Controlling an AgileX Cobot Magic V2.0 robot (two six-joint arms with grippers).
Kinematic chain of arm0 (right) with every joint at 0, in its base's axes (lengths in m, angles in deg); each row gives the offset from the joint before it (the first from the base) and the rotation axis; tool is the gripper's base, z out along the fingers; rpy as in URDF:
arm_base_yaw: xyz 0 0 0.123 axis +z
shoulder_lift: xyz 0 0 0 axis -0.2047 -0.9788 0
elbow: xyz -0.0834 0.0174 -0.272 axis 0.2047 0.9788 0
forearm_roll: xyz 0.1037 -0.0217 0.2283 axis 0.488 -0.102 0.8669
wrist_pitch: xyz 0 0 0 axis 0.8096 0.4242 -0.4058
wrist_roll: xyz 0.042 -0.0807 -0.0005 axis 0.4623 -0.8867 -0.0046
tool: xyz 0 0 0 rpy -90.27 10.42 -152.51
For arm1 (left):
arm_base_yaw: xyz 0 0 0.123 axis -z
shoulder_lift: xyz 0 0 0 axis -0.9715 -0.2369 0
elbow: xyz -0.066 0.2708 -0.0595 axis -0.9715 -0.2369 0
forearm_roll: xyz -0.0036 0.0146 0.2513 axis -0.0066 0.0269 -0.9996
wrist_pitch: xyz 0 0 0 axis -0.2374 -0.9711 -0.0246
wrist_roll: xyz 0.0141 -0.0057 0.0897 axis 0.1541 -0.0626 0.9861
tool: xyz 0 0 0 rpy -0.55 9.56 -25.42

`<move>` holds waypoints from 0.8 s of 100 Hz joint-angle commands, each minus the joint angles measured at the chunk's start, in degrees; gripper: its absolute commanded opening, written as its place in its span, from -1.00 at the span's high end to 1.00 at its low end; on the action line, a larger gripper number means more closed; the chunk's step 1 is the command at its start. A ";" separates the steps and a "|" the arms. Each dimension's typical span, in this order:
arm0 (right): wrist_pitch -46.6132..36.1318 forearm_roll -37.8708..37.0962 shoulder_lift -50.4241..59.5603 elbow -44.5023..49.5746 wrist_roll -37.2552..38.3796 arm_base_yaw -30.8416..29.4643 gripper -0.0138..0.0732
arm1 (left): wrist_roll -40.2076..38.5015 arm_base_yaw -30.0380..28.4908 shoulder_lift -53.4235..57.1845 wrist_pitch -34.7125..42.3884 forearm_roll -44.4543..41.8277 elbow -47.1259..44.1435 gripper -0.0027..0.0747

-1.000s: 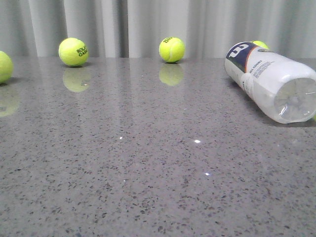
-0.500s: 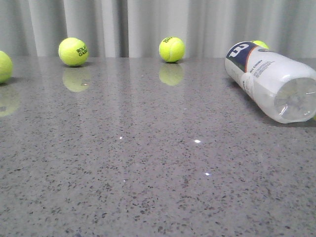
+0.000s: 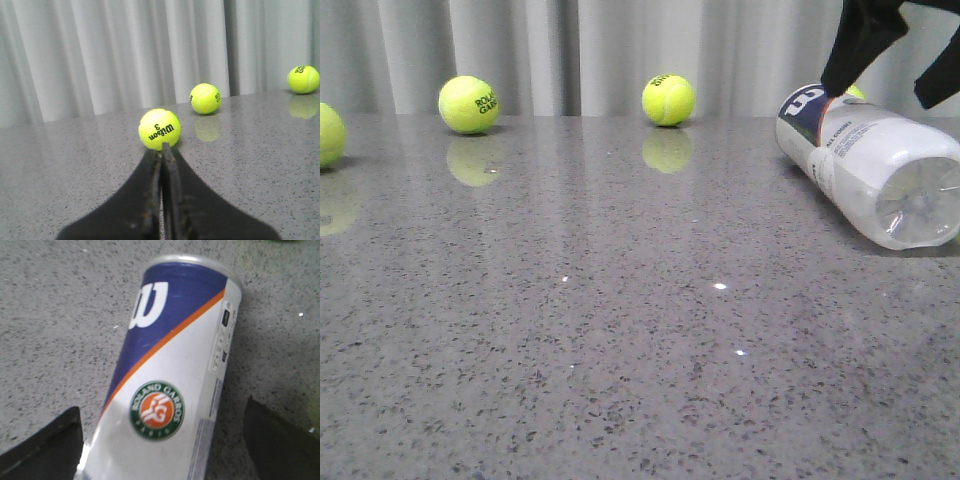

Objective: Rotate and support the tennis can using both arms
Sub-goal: 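Grasp the tennis can with the right gripper and lift it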

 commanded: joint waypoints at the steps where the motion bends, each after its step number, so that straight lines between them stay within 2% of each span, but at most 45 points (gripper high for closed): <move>1: -3.74 0.85 -0.30 -1.99 -0.54 0.13 -0.78 | -0.43 -0.18 2.09 4.74 0.36 -2.82 0.99; 34: -3.41 1.19 -3.84 -1.99 -0.54 0.17 -0.75 | -0.43 -0.18 2.09 4.74 0.36 -2.82 0.99; 41: -3.22 1.19 -3.84 -1.99 -0.54 0.17 -0.58 | -0.43 -0.18 2.09 4.74 0.36 -2.82 0.99; 54: -2.78 1.19 -3.72 -1.99 -0.54 0.17 -0.03 | -0.43 -0.18 2.09 4.74 0.36 -2.82 0.99; 61: -2.15 1.19 -3.25 -2.34 -0.54 0.17 0.17 | -0.43 -0.18 2.09 4.74 0.36 -2.82 0.99; 66: -0.87 1.19 -2.82 -3.18 -0.54 0.17 0.22 | -0.43 -0.18 2.09 4.74 0.36 -2.82 0.99; 80: 5.27 1.19 -1.21 -8.38 -0.92 0.17 0.23 | -0.43 -0.18 2.09 4.74 0.36 -2.82 0.99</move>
